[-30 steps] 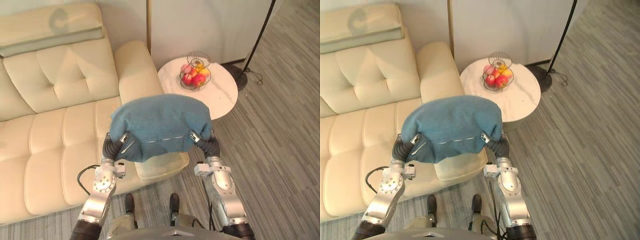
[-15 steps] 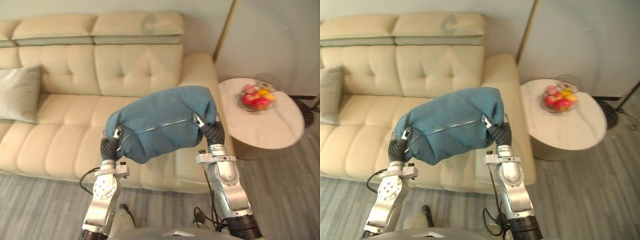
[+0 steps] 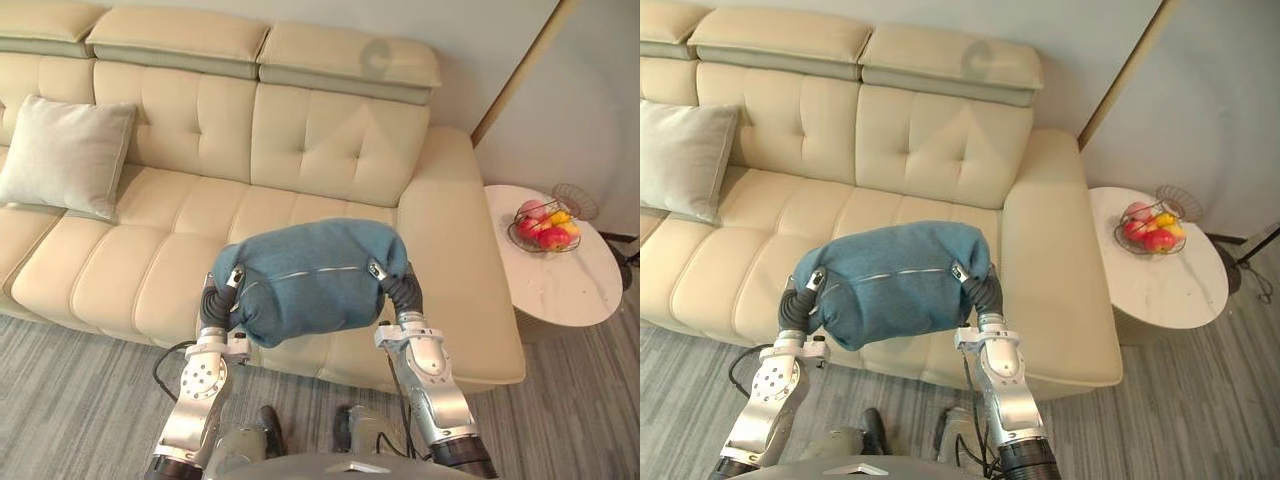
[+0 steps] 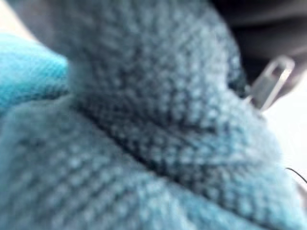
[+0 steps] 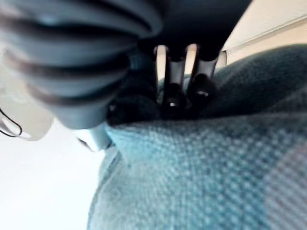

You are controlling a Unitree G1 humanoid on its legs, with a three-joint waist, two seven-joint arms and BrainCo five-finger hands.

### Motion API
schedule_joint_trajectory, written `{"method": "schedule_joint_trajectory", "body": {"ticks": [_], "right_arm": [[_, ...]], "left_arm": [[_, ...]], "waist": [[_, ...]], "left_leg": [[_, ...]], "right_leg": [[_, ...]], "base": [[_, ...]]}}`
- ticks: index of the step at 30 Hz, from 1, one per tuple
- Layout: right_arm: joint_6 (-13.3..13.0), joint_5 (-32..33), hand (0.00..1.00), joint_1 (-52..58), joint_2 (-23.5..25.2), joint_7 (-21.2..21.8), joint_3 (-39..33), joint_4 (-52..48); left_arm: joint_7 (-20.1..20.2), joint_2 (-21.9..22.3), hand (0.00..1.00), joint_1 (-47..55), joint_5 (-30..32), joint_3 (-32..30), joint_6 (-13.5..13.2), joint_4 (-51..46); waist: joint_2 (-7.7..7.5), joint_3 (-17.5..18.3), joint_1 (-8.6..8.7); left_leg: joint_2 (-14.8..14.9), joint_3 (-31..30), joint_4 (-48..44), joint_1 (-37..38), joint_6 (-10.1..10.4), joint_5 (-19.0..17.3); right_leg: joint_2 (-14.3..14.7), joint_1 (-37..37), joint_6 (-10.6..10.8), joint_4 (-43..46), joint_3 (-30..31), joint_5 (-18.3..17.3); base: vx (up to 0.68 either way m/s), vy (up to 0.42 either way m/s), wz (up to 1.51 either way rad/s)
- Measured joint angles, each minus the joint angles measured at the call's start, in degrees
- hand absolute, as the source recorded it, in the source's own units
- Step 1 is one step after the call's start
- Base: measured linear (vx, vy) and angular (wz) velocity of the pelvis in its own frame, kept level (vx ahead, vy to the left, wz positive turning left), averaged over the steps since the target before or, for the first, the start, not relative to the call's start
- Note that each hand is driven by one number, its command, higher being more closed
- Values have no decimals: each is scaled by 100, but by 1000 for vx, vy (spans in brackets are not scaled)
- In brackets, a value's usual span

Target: Pick up cushions and gather them together orderly.

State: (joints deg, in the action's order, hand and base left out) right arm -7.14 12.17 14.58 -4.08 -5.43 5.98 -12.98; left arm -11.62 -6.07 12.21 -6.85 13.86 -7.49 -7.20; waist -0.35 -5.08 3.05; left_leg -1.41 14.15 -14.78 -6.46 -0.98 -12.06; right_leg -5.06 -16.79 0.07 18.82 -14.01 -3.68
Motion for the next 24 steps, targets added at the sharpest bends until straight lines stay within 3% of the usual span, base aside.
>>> {"method": "schedule_joint_trajectory", "body": {"ticks": [2, 4, 5, 6, 7, 10, 11, 12, 13, 15, 16, 21, 24], "right_arm": [[0, 162, 100, 174, -23, 7, -1, -361], [-11, 243, 100, 332, -171, 9, -2, -792], [-13, 282, 100, 333, -184, 14, -2, -847], [-94, 399, 100, 278, -189, 21, -4, -942], [-156, 418, 100, 267, -187, 21, -22, -1017], [-212, 419, 100, 237, -163, 21, -74, -1091], [-259, 417, 100, 247, -125, 21, -85, -1088], [-299, 413, 100, 242, -139, 29, -90, -1080], [-257, 411, 100, 213, 93, 28, -77, -983], [-232, 382, 100, 326, 298, 28, -75, -945], [-193, 370, 100, 308, 371, 33, -63, -814], [-111, 299, 100, 305, 409, 41, -85, -633], [-110, -15, 100, 320, 417, 5, -150, -625]], "left_arm": [[48, 95, 100, 43, -26, -10, 0, -87], [129, 215, 100, 62, -66, -17, -7, -126], [138, 224, 100, 62, -77, -17, -14, -131], [191, 256, 100, 58, -91, -17, -28, -149], [204, 313, 100, 59, -122, -15, -28, -170], [241, 437, 100, 54, -153, -15, -27, -210], [244, 469, 100, 61, -152, -15, -28, -260], [243, 502, 100, 85, -153, -27, -47, -385], [230, 406, 100, -27, -151, -78, -48, -338], [199, 381, 100, -88, -151, -125, -47, -347], [195, 353, 100, -19, -151, -150, -47, -345], [202, 263, 100, 102, -152, -128, -46, -329], [202, 263, 100, 73, -109, -118, -40, -327]], "waist": [[16, -10, -11], [44, -21, -145], [48, -19, -175], [54, -16, -245], [62, -14, -282], [52, -37, -322], [106, -30, -351], [257, -45, -461], [48, -82, -461], [0, -95, -432], [-8, -98, -455], [-45, -100, -496], [-55, -96, -434]], "left_leg": [[244, 76, -1049, -348, 43, -22], [656, 304, -2625, -880, 233, 19], [739, 330, -2804, -977, 217, -13], [1055, 295, -3291, -1279, 217, -161], [1287, 264, -3310, -1455, 262, -230], [1449, -43, -2458, -1658, 346, -266], [1401, -280, -1323, -1423, 425, 98], [1452, -722, -507, -1164, 827, 685], [1235, -629, -636, -1194, 750, 702], [1089, -608, -675, -1306, 619, 625], [1077, -523, -753, -1282, 548, 572], [1173, -54, -803, -1137, 566, 379], [1300, 226, -813, -1134, 627, 329]], "right_leg": [[63, 287, -32, -173, -136, -18], [123, 710, -81, -521, -59, -50], [129, 762, -94, -563, -45, -58], [126, 871, -99, -647, 98, -63], [87, 889, -98, -654, 222, -63], [-108, 910, -49, -638, 513, -94], [-178, 872, 131, -528, 654, -196], [-109, 831, 541, -407, 878, -451], [-318, 782, 632, -402, 1057, -529], [-404, 651, 521, -446, 1094, -424], [-421, 663, 578, -482, 1190, -310], [-393, 627, 719, -846, 1644, -151], [-300, 456, 667, -990, 1943, -30]], "base": [[358, -101, 29], [380, -36, -5], [314, 33, -35], [210, 55, -45], [286, 127, -51], [176, 236, -47], [170, 398, -85], [211, 514, -87], [144, 345, -66], [70, 224, -11], [38, 196, -10], [-52, 70, -53], [-102, -3, -63]]}}
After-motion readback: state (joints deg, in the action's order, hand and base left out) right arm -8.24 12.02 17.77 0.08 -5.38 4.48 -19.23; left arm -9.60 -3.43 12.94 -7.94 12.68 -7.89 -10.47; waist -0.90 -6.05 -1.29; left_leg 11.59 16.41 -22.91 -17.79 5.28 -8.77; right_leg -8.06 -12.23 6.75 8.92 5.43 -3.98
